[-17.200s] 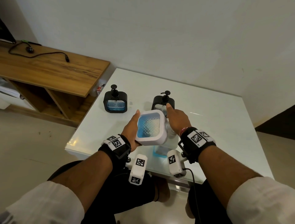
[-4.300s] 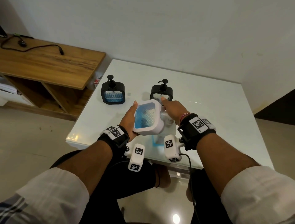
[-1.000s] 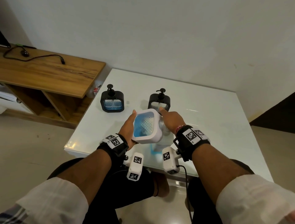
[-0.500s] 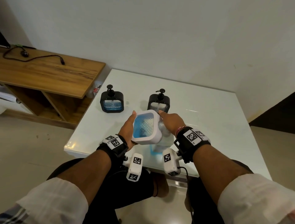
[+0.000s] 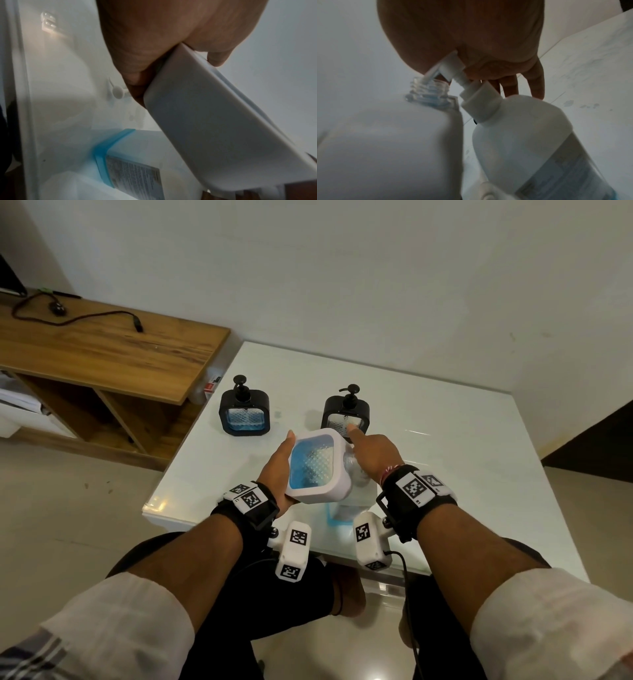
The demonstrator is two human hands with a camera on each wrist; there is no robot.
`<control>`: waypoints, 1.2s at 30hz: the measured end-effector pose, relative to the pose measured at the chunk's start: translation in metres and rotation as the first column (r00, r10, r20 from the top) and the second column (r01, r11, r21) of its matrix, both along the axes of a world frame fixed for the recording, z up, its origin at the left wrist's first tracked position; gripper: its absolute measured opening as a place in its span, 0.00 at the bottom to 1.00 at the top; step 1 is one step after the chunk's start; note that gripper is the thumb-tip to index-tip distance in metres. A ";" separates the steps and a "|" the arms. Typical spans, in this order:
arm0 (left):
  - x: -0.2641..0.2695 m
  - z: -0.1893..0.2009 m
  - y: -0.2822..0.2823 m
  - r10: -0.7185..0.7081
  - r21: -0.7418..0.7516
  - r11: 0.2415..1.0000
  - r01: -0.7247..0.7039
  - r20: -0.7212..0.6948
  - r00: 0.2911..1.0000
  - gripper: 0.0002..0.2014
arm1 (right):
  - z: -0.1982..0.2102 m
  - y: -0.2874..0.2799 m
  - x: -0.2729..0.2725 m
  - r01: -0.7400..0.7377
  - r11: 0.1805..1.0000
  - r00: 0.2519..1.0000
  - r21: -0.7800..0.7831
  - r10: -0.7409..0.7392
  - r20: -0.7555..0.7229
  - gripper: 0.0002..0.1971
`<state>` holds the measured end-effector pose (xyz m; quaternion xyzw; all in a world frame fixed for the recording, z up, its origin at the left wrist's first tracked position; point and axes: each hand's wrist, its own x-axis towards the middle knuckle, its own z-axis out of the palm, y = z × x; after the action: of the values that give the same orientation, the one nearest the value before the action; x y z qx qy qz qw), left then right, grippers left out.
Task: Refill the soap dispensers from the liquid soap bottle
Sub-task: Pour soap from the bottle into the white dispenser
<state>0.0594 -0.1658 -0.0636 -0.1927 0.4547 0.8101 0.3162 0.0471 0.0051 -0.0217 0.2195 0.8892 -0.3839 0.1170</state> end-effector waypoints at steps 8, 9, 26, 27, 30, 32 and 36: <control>-0.002 0.001 0.001 -0.012 0.021 1.000 0.012 -0.001 1.000 0.26 | 0.003 -0.002 0.003 -0.018 1.000 1.000 0.011 0.018 0.018 0.35; -0.002 0.001 0.001 -0.007 0.022 1.000 0.007 0.005 1.000 0.26 | 0.002 -0.002 0.003 -0.016 1.000 1.000 0.015 0.016 0.024 0.35; -0.002 0.002 0.000 0.009 -0.020 1.000 -0.009 0.003 1.000 0.28 | 0.010 -0.005 0.001 -0.039 0.999 0.999 -0.035 0.040 0.024 0.32; -0.002 0.003 0.000 0.005 -0.013 1.000 -0.005 0.004 1.000 0.27 | 0.012 -0.006 0.001 -0.051 0.998 0.998 -0.028 0.052 0.023 0.31; -0.004 0.002 0.000 0.004 0.004 1.000 -0.004 -0.001 1.000 0.27 | 0.015 -0.006 0.000 -0.069 0.997 0.997 -0.022 0.070 0.025 0.34; -0.005 0.001 0.000 -0.005 0.027 1.000 0.005 -0.002 1.000 0.27 | 0.013 -0.006 0.000 -0.057 0.998 0.998 -0.029 0.058 0.032 0.33; -0.005 -0.003 -0.001 -0.012 0.012 1.000 0.012 0.001 1.000 0.27 | 0.009 -0.007 0.003 -0.009 0.998 0.999 -0.059 0.011 0.033 0.33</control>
<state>0.0544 -0.1666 -0.0664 -0.1883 0.4510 0.8107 0.3223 0.0501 -0.0017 -0.0129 0.2179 0.8766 -0.4055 0.1399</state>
